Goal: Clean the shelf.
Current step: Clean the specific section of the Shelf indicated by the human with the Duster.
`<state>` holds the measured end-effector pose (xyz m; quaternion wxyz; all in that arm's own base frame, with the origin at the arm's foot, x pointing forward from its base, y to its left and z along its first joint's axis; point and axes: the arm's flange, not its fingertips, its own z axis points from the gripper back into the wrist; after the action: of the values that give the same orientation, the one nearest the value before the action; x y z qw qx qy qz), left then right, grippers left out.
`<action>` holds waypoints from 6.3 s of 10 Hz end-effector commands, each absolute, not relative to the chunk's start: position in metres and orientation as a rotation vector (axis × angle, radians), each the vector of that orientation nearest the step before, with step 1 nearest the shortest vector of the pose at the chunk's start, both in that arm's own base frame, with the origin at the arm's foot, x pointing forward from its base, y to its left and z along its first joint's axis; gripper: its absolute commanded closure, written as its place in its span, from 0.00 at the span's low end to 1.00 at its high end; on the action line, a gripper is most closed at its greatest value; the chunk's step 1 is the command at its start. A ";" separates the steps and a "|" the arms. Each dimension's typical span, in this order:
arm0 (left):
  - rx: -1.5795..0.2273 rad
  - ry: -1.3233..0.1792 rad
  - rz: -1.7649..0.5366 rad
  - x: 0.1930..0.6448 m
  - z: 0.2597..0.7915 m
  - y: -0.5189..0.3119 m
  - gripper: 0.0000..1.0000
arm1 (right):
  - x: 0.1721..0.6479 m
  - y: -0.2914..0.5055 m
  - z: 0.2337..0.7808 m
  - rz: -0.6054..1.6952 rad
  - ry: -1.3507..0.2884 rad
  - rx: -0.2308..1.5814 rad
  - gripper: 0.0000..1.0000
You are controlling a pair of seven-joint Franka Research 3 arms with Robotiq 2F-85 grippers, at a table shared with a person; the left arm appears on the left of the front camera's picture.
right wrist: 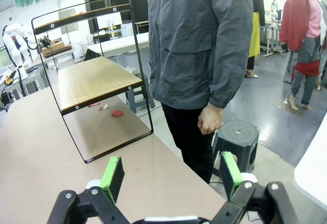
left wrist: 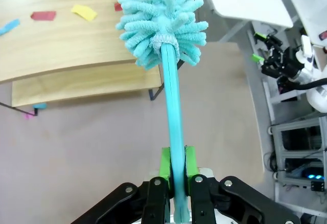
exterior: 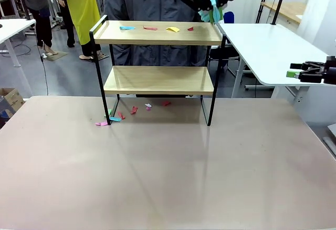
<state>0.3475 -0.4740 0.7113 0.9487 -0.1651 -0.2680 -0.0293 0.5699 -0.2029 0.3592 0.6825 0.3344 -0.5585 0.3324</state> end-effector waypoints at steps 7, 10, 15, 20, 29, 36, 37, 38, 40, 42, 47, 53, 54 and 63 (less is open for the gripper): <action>-0.284 -0.399 -0.050 0.355 0.675 -0.479 0.87 | 0.571 -0.200 0.361 0.747 -1.253 0.744 0.00; -0.286 -0.433 -0.044 0.358 0.672 -0.484 0.87 | 0.571 -0.200 0.361 0.747 -1.253 0.744 0.00; -0.157 -0.365 0.037 0.374 0.673 -0.420 0.87 | 0.571 -0.200 0.361 0.747 -1.253 0.744 0.00; 0.179 -0.337 0.212 0.379 0.665 -0.311 0.87 | 0.571 -0.200 0.361 0.747 -1.253 0.744 0.00; 0.289 -0.440 0.182 0.367 0.681 -0.309 0.87 | 0.571 -0.200 0.361 0.747 -1.253 0.744 0.00; -0.142 -0.524 -0.270 0.328 0.710 -0.252 0.87 | 0.571 -0.200 0.361 0.747 -1.253 0.744 0.00; -0.237 -0.521 -0.388 0.323 0.714 -0.243 0.87 | 0.571 -0.200 0.361 0.747 -1.253 0.744 0.00; -0.361 -0.442 -0.497 0.320 0.718 -0.231 0.87 | 0.571 -0.200 0.361 0.747 -1.253 0.744 0.00; -0.415 -0.320 -0.708 0.309 0.718 -0.215 0.87 | 0.571 -0.200 0.361 0.747 -1.253 0.744 0.00; -0.437 -0.295 -0.845 0.302 0.713 -0.215 0.87 | 0.571 -0.200 0.361 0.747 -1.253 0.744 0.00; -0.193 -0.084 -1.047 0.306 0.675 -0.220 0.87 | 0.571 -0.200 0.361 0.747 -1.253 0.744 0.00; -0.152 0.214 -1.084 0.312 0.554 -0.196 0.87 | 0.571 -0.200 0.361 0.747 -1.253 0.744 0.00; -0.176 0.194 -1.079 0.310 0.549 -0.184 0.87 | 0.571 -0.200 0.361 0.747 -1.253 0.744 0.00; -0.143 0.245 -1.059 0.318 0.546 -0.203 0.87 | 0.571 -0.200 0.361 0.747 -1.253 0.744 0.00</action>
<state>0.3185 -0.2040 0.5416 0.8499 -0.0712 0.1133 -0.5097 0.5698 -0.2026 0.3590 0.6825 0.3346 -0.5584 0.3323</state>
